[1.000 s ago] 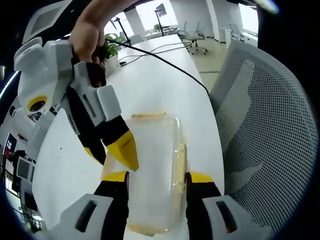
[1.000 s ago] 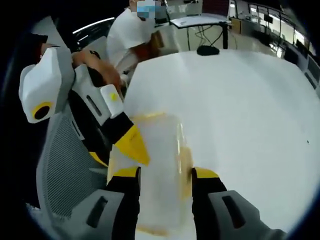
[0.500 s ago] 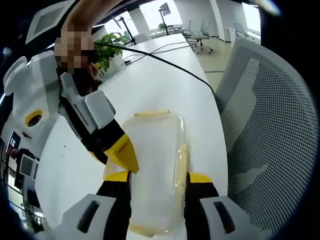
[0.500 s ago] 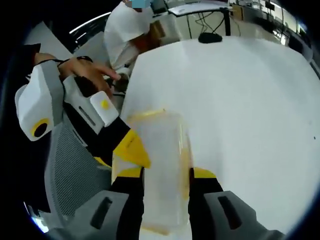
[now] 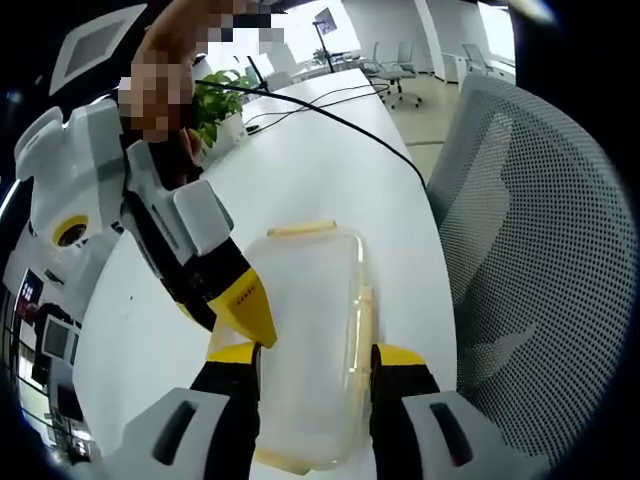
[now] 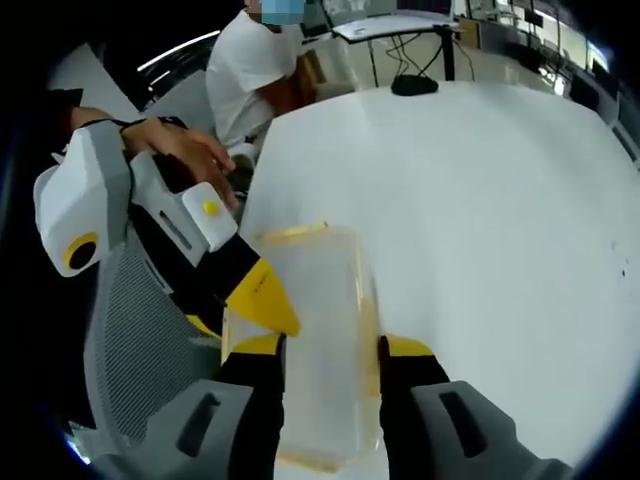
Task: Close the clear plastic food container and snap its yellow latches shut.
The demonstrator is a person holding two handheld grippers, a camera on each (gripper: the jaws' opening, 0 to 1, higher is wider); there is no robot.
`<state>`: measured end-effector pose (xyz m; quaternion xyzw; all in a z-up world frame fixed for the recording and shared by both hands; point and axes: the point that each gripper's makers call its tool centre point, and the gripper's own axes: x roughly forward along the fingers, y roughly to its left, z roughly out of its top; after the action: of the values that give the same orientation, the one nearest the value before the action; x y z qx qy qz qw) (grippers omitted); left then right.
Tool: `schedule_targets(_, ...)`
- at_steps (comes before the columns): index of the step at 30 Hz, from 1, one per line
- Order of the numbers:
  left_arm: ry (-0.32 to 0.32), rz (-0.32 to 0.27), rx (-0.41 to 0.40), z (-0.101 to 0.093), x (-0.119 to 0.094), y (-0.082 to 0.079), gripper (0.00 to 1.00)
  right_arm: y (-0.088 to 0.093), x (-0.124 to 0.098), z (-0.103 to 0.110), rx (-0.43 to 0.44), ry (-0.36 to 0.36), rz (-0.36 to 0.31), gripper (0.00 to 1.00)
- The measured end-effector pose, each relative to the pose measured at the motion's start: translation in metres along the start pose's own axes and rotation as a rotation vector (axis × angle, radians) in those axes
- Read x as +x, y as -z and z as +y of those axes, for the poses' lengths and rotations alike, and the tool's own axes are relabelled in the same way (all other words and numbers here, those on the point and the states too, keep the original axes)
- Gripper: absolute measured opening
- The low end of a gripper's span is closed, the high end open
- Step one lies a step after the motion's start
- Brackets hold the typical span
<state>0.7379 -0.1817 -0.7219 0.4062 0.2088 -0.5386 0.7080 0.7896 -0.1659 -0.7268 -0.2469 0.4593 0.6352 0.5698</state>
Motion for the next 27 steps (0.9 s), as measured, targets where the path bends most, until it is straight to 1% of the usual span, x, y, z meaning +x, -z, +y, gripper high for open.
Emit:
schedule_targets(10,0.005,0.006,-0.01,0.002,-0.002,0.0,0.37,-0.001,-0.002,0.002,-0.007,0.019,0.001,0.34)
schedule_targets(14,0.006,0.007,-0.022,0.002,-0.003,0.0,0.39,-0.002,-0.004,0.0,-0.025,0.042,-0.011,0.32)
schedule_targets(19,0.005,0.002,-0.027,0.003,-0.008,0.0,0.4,-0.003,-0.009,0.0,-0.03,0.06,-0.025,0.34)
schedule_targets(27,0.007,-0.016,-0.07,0.005,-0.016,-0.002,0.44,-0.001,-0.022,-0.002,-0.045,0.103,-0.049,0.38)
